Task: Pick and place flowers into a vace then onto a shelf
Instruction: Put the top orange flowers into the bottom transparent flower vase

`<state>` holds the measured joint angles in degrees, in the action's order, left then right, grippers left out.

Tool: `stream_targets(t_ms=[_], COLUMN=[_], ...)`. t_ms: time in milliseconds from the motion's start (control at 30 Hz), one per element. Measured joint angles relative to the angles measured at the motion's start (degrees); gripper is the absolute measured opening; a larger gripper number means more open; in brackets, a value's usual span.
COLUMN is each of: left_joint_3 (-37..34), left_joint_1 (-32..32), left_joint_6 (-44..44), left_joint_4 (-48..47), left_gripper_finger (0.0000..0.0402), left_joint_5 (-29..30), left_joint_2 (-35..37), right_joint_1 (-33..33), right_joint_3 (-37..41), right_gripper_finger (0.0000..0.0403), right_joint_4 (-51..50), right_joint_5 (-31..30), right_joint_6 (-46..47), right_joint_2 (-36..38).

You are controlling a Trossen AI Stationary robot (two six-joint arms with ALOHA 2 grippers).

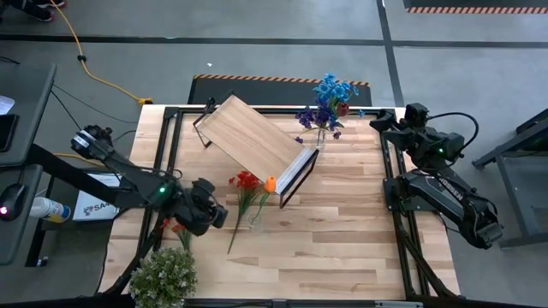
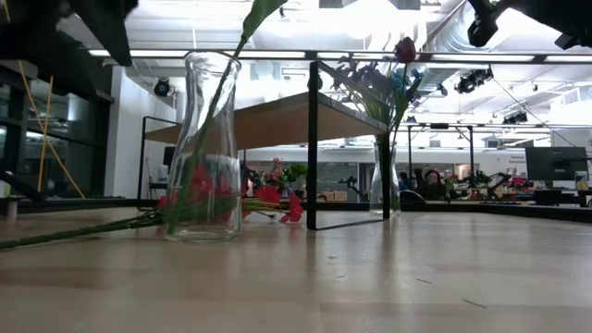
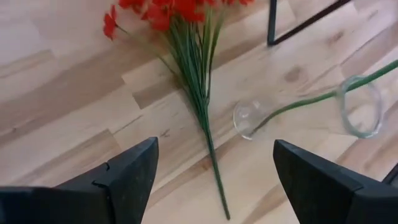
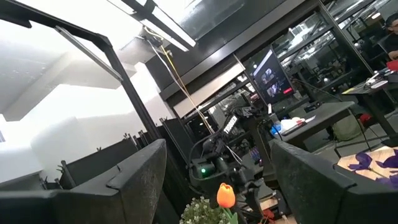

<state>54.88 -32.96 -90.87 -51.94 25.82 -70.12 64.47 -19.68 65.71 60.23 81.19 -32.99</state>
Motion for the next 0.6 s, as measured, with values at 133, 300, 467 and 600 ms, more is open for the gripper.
stream_targets(t_ms=[133,300,467,600], left_joint_3=[-0.3,-0.36,-0.32,-0.29], left_joint_1=[3.96,7.18,9.39,9.82], left_joint_6=[3.93,7.32,9.72,10.93], left_joint_4=[1.11,2.22,4.72,5.99], left_gripper_finger=[0.0348,0.0348,0.0344,0.0344], left_joint_5=[-5.41,-9.67,-12.03,-12.43], left_joint_2=[-2.93,-6.28,-10.06,-12.65], right_joint_1=[0.02,0.02,0.02,0.0], right_joint_3=[0.0,0.0,0.0,0.0], right_gripper_finger=[0.0279,0.0279,0.0279,0.0279], right_joint_4=[-0.21,-0.16,-0.15,-0.13], right_joint_5=[-0.28,-0.22,-0.26,-0.22], right_joint_6=[0.02,0.42,0.44,0.44], right_joint_2=[0.0,0.0,0.0,0.0])
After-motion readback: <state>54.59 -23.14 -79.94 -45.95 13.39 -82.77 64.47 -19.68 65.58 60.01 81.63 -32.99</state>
